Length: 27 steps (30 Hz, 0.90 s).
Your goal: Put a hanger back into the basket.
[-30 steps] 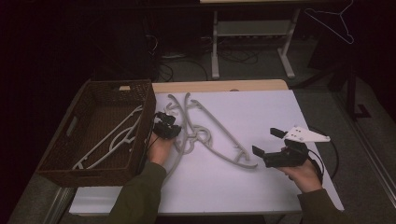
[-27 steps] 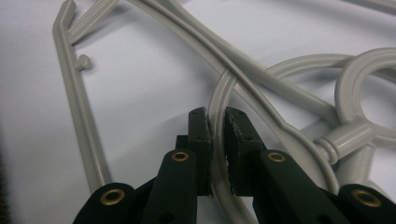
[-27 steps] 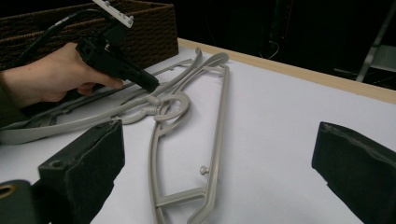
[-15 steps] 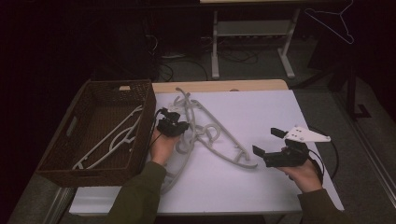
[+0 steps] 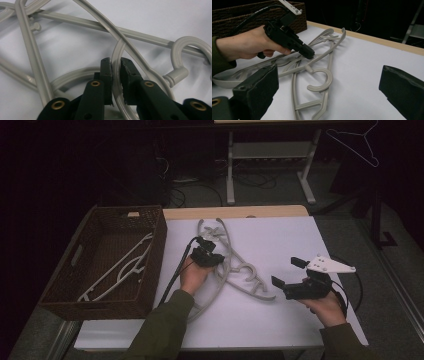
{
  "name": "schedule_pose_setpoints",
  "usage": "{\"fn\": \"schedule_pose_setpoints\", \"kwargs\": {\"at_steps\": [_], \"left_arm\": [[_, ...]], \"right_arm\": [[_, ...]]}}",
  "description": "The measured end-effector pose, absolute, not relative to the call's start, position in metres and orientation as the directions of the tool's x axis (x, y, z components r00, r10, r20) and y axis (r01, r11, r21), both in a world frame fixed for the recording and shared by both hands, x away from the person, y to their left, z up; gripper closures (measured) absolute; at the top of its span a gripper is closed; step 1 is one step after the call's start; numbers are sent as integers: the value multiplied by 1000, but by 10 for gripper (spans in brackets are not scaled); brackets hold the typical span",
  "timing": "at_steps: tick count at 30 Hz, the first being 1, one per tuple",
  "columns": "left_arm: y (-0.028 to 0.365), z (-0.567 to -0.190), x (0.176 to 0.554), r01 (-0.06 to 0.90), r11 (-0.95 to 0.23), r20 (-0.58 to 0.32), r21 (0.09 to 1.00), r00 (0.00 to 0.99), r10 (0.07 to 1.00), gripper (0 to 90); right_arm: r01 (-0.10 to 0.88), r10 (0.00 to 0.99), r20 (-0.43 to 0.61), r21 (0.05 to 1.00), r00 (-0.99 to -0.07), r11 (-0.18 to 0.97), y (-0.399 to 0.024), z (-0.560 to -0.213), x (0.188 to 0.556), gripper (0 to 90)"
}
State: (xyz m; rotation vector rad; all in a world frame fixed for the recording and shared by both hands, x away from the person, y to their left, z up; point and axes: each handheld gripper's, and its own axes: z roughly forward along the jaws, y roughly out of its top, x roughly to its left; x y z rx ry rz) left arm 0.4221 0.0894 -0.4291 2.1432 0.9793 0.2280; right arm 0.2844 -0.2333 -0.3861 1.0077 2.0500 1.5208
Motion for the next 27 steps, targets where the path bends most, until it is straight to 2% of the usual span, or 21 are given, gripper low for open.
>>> {"fn": "schedule_pose_setpoints", "kwargs": {"at_steps": [6, 12, 21, 25, 27], "left_arm": [[106, -405, 398, 567, -419, -155, 709, 705, 692, 559], [122, -403, 362, 566, -443, -175, 695, 731, 660, 448], [121, -421, 333, 550, -510, -169, 661, 771, 614, 402], [109, -430, 325, 539, -549, -150, 639, 788, 597, 427], [106, -434, 324, 531, -566, -135, 631, 793, 594, 471]], "right_arm": [[310, 743, 98, 938, -662, 152, -233, -386, 284, 21], [311, 741, 89, 935, -665, 168, -230, -386, 284, 21], [321, 736, 88, 930, -671, 181, -226, -389, 284, 21], [323, 736, 92, 929, -671, 178, -226, -390, 284, 21], [324, 737, 95, 930, -669, 174, -227, -390, 284, 21]]}}
